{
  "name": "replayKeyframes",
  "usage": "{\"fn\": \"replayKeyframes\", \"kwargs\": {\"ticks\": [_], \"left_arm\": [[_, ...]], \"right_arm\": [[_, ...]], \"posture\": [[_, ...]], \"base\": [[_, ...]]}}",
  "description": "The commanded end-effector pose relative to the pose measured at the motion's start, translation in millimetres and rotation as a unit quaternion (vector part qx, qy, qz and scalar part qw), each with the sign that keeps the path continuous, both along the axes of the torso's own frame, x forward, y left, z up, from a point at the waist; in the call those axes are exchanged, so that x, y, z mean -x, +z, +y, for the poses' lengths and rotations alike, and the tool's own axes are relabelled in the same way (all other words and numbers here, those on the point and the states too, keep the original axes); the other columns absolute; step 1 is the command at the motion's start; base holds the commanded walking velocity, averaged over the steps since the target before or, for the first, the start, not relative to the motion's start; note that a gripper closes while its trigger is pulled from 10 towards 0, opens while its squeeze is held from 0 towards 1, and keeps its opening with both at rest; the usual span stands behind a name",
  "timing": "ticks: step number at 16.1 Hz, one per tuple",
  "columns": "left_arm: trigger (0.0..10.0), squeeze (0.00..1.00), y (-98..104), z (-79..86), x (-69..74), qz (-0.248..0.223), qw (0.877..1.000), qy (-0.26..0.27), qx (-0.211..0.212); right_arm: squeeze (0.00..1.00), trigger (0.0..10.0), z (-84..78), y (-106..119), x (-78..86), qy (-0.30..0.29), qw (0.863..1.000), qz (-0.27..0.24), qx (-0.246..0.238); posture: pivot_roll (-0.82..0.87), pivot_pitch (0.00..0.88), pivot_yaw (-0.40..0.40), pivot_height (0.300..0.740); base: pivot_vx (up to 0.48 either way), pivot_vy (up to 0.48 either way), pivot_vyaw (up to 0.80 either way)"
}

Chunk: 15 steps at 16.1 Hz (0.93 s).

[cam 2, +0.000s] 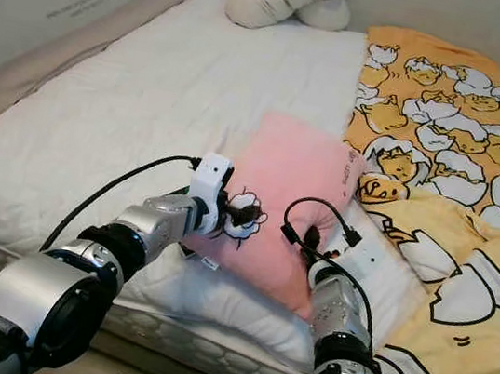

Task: Clean up the room

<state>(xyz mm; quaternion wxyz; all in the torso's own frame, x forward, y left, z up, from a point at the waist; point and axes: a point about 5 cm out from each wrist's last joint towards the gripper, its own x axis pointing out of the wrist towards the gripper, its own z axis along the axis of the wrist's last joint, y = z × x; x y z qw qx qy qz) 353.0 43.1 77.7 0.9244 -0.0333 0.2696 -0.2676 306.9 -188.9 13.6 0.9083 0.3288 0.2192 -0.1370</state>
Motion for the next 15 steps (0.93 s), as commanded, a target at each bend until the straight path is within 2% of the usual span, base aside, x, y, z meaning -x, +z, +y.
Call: {"fn": "replayKeyframes", "kwargs": {"ticks": [1, 2, 3, 5, 7, 9, 10, 11, 13, 15], "left_arm": [[10.0, 0.00, -9, 7.1, 3.2, 0.004, 1.000, 0.014, -0.025], [10.0, 0.00, -11, 11.9, 3.3, 0.003, 0.999, 0.030, -0.025], [10.0, 0.00, -13, 9.2, 5.3, 0.008, 1.000, 0.021, -0.010], [10.0, 0.00, -16, 4.7, 8.9, 0.016, 1.000, 0.010, -0.006], [10.0, 0.00, -18, 1.9, 10.7, 0.005, 1.000, 0.007, -0.015], [10.0, 0.00, -21, -7.2, 16.1, -0.003, 1.000, -0.005, -0.023], [5.9, 0.00, -24, -14.1, 20.3, 0.005, 1.000, -0.014, -0.008], [0.0, 0.00, -24, -19.1, 22.9, 0.012, 1.000, -0.018, 0.006], [0.0, 0.00, -27, -29.9, 29.1, 0.021, 0.999, -0.037, 0.021], [0.0, 0.00, -33, -30.3, 34.5, 0.031, 0.998, -0.043, 0.023]], "right_arm": [[0.00, 10.0, 1.2, -4, 2.1, 0.014, 1.000, 0.013, 0.006], [0.00, 10.0, -6.1, -5, 4.9, 0.015, 1.000, 0.017, 0.017], [0.00, 10.0, -12.9, -8, 8.1, 0.019, 0.999, 0.024, 0.029], [0.00, 10.0, -13.6, -9, 9.4, 0.031, 0.999, 0.026, 0.031], [0.00, 10.0, -12.8, -11, 10.3, 0.045, 0.998, 0.031, 0.027], [0.00, 10.0, -11.8, -14, 12.5, 0.049, 0.998, 0.040, 0.008], [0.00, 10.0, -10.0, -16, 13.5, 0.048, 0.998, 0.042, -0.013], [0.00, 0.0, -5.1, -18, 14.0, 0.050, 0.997, 0.043, -0.029], [0.00, 0.0, 4.6, -18, 11.7, 0.057, 0.997, 0.042, -0.038], [0.00, 0.0, 10.2, -16, 8.8, 0.069, 0.996, 0.038, -0.043]], "posture": [[-0.04, 0.000, 0.028, 0.740], [-0.05, 0.000, 0.027, 0.740], [-0.06, 0.000, 0.025, 0.740], [-0.06, 0.000, 0.024, 0.740], [-0.06, 0.000, 0.019, 0.740], [-0.06, 0.000, 0.019, 0.740], [-0.07, 0.000, 0.023, 0.740], [-0.08, 0.000, 0.028, 0.740], [-0.08, 0.000, 0.034, 0.740], [-0.07, 0.000, 0.038, 0.740]], "base": [[0.000, 0.000, 0.00], [0.000, 0.000, 0.00], [0.000, 0.000, 0.00], [0.000, 0.000, 0.00], [0.000, 0.000, 0.00], [0.000, 0.000, 0.00], [0.000, 0.000, 0.00], [0.000, 0.000, 0.00], [0.000, 0.000, 0.00], [0.000, 0.000, 0.00]]}}
